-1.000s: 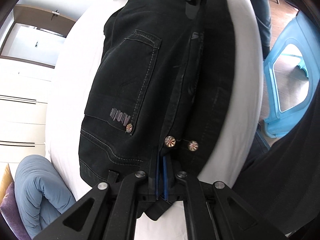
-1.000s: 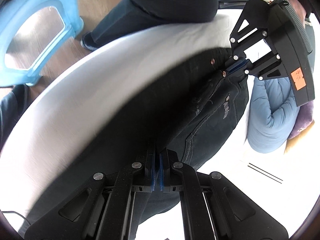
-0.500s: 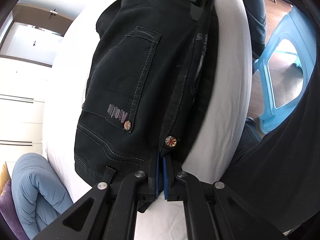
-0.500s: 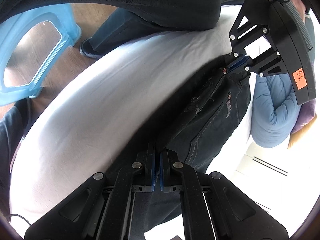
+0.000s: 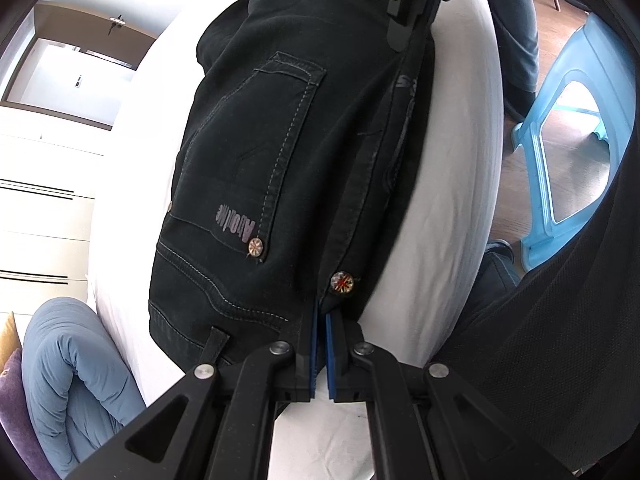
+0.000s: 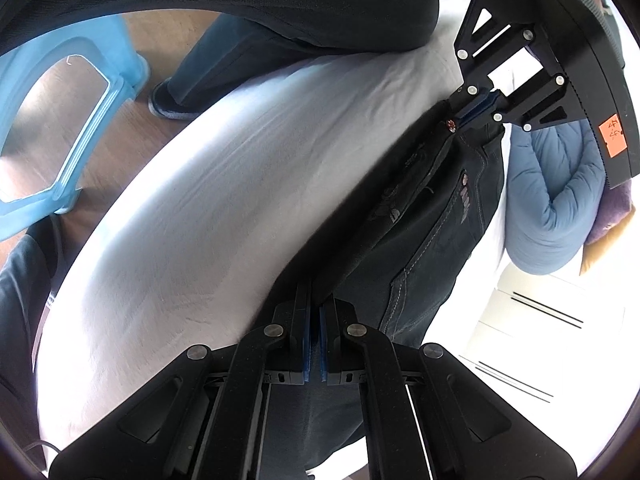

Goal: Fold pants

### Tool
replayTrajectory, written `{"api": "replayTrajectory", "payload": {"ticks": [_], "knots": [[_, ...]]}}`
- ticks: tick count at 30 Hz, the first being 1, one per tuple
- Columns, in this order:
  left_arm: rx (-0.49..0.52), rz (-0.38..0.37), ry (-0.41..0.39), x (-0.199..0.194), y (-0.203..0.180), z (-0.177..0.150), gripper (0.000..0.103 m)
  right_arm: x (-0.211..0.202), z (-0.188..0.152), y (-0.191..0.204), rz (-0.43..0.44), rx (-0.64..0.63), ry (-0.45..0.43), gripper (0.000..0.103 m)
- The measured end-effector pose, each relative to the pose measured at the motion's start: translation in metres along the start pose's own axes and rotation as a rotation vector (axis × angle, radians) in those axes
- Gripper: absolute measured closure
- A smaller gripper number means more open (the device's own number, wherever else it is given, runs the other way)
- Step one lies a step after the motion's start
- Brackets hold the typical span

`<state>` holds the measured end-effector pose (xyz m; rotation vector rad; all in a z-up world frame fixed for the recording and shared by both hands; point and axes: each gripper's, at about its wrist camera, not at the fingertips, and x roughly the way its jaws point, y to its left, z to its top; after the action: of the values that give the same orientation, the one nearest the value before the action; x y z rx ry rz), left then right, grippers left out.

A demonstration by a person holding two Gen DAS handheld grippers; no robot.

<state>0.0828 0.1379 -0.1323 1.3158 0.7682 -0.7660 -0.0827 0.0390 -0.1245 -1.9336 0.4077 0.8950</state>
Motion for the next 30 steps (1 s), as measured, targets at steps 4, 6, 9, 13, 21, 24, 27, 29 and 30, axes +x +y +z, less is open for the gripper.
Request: {"api": "replayTrajectory", "payload": {"ticks": [4, 6, 9, 13, 21, 24, 27, 29, 30], "knots": [[0.005, 0.035, -0.005, -0.001, -0.007, 0.000, 0.101, 0.007, 0.004, 0.006, -0.031, 0.008, 0.023, 0.098], [-0.005, 0.064, -0.004, -0.004, -0.011, -0.002, 0.099, 0.010, 0.008, 0.008, -0.058, 0.030, 0.044, 0.098], [-0.064, 0.036, 0.013, -0.016, -0.008, -0.002, 0.046, 0.011, 0.012, 0.012, -0.123, 0.076, 0.080, 0.097], [-0.128, 0.048, -0.006, -0.046, -0.005, -0.003, 0.033, 0.004, 0.015, 0.008, -0.165, 0.207, 0.100, 0.091], [-0.532, 0.041, -0.157, -0.084, 0.058, 0.032, 0.033, -0.041, -0.010, -0.025, -0.215, 0.637, 0.037, 0.008], [-0.659, 0.001, -0.236, -0.078, 0.080, 0.061, 0.033, -0.059, -0.050, -0.034, -0.074, 0.969, 0.018, 0.009], [-0.788, -0.081, -0.317, -0.063, 0.094, 0.094, 0.036, -0.066, -0.116, -0.037, 0.048, 1.366, 0.028, 0.009], [-0.881, -0.164, -0.350, -0.048, 0.100, 0.112, 0.039, -0.069, -0.169, -0.031, 0.103, 1.636, 0.015, 0.009], [-0.928, -0.212, -0.352, -0.038, 0.101, 0.120, 0.040, -0.069, -0.196, -0.027, 0.120, 1.766, 0.008, 0.010]]}}
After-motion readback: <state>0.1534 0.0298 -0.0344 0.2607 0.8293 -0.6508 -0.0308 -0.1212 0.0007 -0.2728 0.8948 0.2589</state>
